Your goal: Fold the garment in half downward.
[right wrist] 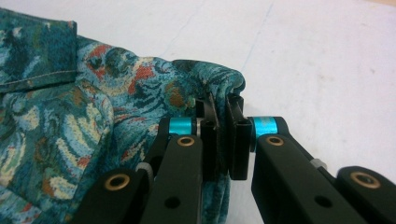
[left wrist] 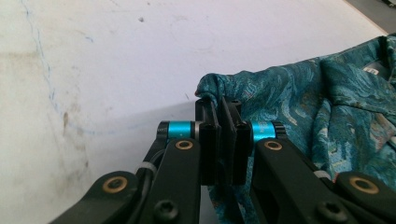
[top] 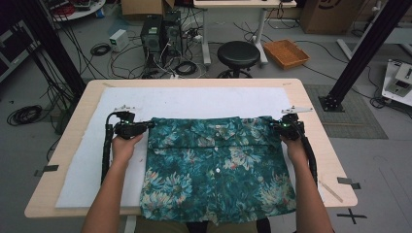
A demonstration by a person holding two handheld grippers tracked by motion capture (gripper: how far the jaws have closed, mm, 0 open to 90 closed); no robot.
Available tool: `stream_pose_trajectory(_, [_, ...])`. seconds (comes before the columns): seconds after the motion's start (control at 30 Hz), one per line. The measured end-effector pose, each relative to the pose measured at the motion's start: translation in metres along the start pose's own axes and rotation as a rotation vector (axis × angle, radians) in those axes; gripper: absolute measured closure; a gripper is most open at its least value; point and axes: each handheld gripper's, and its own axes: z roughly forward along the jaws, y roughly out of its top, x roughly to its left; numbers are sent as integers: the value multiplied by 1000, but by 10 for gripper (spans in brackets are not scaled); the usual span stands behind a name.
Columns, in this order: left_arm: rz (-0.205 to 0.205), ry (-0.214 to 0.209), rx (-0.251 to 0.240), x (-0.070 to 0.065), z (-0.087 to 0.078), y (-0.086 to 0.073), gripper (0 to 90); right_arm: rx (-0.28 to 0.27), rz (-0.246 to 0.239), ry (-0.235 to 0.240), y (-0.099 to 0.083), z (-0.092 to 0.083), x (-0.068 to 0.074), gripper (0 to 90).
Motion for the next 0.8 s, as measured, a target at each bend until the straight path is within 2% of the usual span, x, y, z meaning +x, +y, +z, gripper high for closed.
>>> stream_pose_trajectory(0.03, [-2, 6, 4, 1, 4, 2, 860, -5, 3, -7, 1, 2, -1, 867])
stream_pose_trajectory(0.1, [-8, 22, -21, 2, 10, 4, 860, -20, 11, -18, 4, 7, -2, 867])
stream_pose_trajectory(0.17, [-24, 28, 5, 7, 17, 4, 859, -23, 21, -21, 5, 12, -5, 866])
stream_pose_trajectory(0.23, [-29, 35, 8, 8, 22, 2, 854, -12, 31, -22, 4, 17, -6, 854])
stream_pose_trajectory(0.27, [-35, 35, 3, 8, 23, 0, 841, -6, 37, -28, 3, 18, -5, 815])
stream_pose_trajectory(0.3, [-39, 36, 1, 8, 23, -2, 802, -6, 46, -36, 3, 19, -5, 761])
stream_pose_trajectory(0.37, [-64, 29, -1, 9, 20, -4, 647, -12, 59, -50, 3, 15, -7, 652])
stream_pose_trajectory(0.4, [-58, 27, 6, 9, 16, -4, 627, -14, 72, -51, 3, 12, -9, 625])
stream_pose_trajectory(0.47, [-45, 16, -29, 6, 7, -7, 583, -22, 87, -59, 4, 2, -12, 596])
stream_pose_trajectory(0.57, [-47, -18, -57, -1, -6, -12, 547, -54, 114, -19, 4, -16, -10, 599])
stream_pose_trajectory(0.67, [-23, -77, -64, -10, -15, -21, 542, -68, 93, 36, -2, -29, -3, 629])
stream_pose_trajectory(0.77, [-1, -117, -50, -19, -18, -27, 510, -91, 78, 156, -11, -35, 6, 632])
stream_pose_trajectory(0.8, [7, -122, -47, -22, -18, -29, 503, -90, 62, 166, -13, -37, 10, 633])
